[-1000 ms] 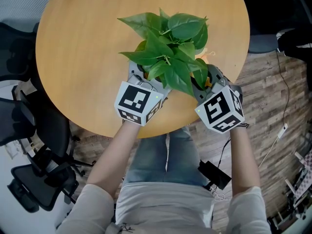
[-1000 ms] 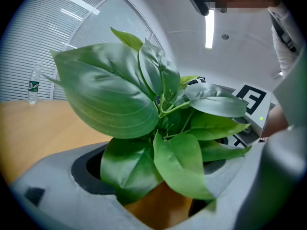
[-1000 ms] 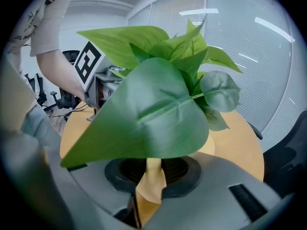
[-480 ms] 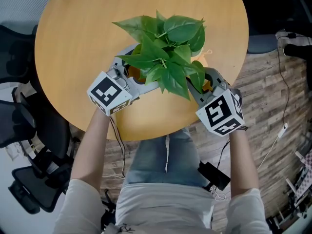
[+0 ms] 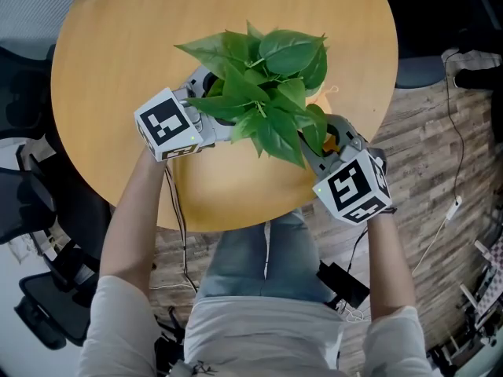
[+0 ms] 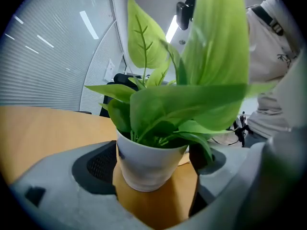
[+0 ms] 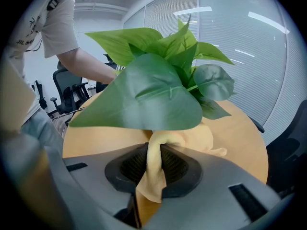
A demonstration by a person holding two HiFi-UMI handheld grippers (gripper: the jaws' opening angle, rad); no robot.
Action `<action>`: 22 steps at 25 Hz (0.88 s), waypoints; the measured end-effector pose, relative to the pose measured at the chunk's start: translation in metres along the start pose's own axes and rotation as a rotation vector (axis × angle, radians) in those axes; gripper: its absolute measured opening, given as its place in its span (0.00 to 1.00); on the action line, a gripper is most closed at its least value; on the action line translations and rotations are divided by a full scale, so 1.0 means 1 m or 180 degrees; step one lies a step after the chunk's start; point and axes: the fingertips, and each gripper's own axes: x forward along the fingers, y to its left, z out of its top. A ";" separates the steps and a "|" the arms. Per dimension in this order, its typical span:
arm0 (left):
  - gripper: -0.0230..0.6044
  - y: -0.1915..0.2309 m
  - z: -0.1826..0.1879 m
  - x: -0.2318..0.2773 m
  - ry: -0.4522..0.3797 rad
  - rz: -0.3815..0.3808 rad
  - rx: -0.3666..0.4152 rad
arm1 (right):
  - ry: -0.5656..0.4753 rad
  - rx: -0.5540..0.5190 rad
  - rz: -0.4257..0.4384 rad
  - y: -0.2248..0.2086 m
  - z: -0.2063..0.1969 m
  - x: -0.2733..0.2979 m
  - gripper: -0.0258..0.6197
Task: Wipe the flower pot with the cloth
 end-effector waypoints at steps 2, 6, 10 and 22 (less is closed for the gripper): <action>0.80 -0.001 0.000 0.000 -0.0035 0.0013 -0.0042 | -0.0029 0.0076 0.0024 0.001 -0.001 -0.001 0.14; 0.78 0.000 -0.002 0.001 -0.0039 0.0021 -0.0041 | 0.0042 0.0194 -0.0106 -0.016 -0.007 -0.006 0.14; 0.78 0.000 -0.001 0.001 -0.0035 0.0051 -0.0027 | 0.0065 0.0267 -0.0289 -0.049 -0.006 -0.008 0.14; 0.78 0.001 -0.006 0.002 -0.0051 0.0319 -0.0107 | 0.0239 -0.0179 -0.0322 -0.053 0.014 0.009 0.13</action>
